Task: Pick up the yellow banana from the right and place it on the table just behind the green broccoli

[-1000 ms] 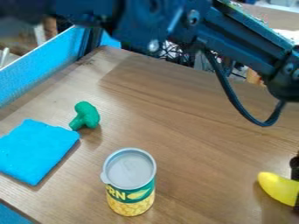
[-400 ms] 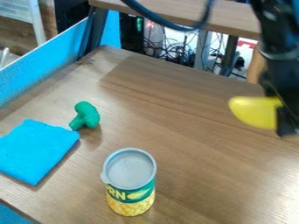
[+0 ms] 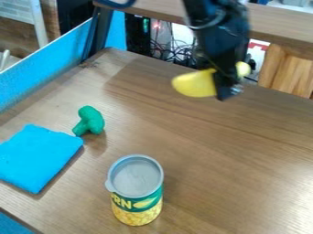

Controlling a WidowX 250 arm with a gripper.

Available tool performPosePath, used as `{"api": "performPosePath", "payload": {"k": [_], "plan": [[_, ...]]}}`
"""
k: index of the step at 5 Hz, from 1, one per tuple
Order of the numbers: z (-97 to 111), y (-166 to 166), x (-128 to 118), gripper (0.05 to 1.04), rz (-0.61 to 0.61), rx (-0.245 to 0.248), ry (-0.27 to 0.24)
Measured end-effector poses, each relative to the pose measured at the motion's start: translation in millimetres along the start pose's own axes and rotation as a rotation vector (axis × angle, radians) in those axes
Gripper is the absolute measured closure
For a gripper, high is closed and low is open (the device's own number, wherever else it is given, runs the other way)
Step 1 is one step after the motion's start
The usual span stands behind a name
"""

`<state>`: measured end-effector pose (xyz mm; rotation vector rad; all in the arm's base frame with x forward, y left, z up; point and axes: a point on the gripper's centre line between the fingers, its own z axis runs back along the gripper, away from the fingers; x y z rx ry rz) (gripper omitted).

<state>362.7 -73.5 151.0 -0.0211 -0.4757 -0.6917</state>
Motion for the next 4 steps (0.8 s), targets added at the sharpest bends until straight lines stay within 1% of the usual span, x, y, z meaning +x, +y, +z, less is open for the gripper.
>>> {"api": "performPosePath", "payload": {"k": [1,2,3,4], "plan": [[0.9,37.2,-28.6,0.477,0.098,0.062,0.039],[5.0,73.0,-64.1,0.477,0.205,0.108,0.062],[8.3,95.4,-89.3,0.477,0.279,0.150,0.068],[6.4,116.4,-121.8,0.477,0.384,0.186,0.071]]}}
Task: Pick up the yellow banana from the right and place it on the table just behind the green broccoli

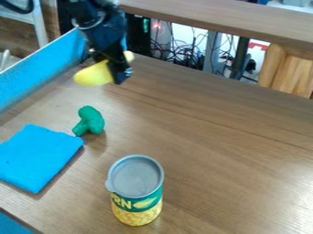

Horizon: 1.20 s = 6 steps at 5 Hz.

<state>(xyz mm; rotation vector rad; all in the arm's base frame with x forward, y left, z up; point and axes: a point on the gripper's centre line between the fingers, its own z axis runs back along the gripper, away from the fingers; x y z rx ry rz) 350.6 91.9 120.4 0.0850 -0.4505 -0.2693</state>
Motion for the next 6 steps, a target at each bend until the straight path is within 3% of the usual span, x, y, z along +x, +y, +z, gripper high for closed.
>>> {"api": "performPosePath", "payload": {"k": [2,4,5,6], "plan": [[-20.3,40.3,-32.5,0.477,0.133,0.008,0.052],[-57.1,43.6,-49.1,0.477,0.149,-0.013,0.120],[-65.2,45.1,-49.4,0.427,0.145,-0.019,0.127],[-66.8,45.0,-51.6,0.133,0.143,-0.023,0.143]]}}
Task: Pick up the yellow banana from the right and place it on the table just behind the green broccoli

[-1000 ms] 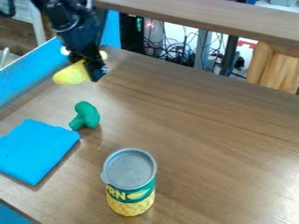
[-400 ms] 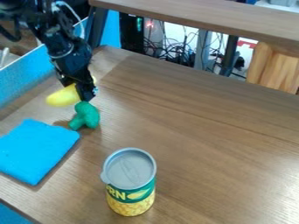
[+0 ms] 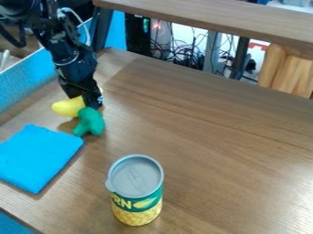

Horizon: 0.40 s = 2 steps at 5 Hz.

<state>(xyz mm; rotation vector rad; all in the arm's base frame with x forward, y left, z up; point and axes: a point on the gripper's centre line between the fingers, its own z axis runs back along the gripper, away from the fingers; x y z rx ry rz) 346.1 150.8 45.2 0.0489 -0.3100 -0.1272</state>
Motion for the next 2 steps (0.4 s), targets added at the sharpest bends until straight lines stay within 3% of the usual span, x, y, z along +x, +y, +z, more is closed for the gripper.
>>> {"api": "performPosePath", "payload": {"k": [1,2], "plan": [[-0.1,-0.7,-0.2,0.074,0.002,-0.002,0.003],[3.9,-1.2,-6.5,0.078,0.044,0.004,0.047]]}}
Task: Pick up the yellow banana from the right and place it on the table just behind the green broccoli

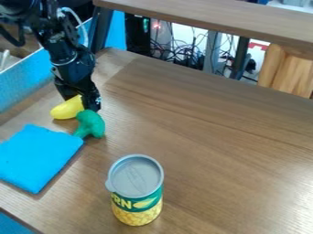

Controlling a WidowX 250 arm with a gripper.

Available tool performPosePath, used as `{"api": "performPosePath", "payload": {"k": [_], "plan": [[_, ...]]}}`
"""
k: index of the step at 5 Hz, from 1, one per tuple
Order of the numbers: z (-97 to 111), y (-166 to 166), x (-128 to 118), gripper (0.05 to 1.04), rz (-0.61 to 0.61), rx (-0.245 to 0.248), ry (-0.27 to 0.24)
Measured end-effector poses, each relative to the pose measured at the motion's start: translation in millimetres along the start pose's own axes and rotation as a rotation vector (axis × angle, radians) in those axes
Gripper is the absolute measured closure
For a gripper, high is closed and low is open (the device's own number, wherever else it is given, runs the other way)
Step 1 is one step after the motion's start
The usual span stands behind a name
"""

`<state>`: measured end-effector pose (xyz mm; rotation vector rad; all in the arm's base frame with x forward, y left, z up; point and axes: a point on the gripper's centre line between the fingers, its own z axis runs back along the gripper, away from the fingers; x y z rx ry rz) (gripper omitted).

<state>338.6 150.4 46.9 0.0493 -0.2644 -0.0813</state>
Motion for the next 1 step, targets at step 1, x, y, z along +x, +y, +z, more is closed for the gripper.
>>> {"api": "performPosePath", "payload": {"k": [1], "plan": [[63.0,-12.9,11.3,0.079,0.020,0.052,-0.083]]}}
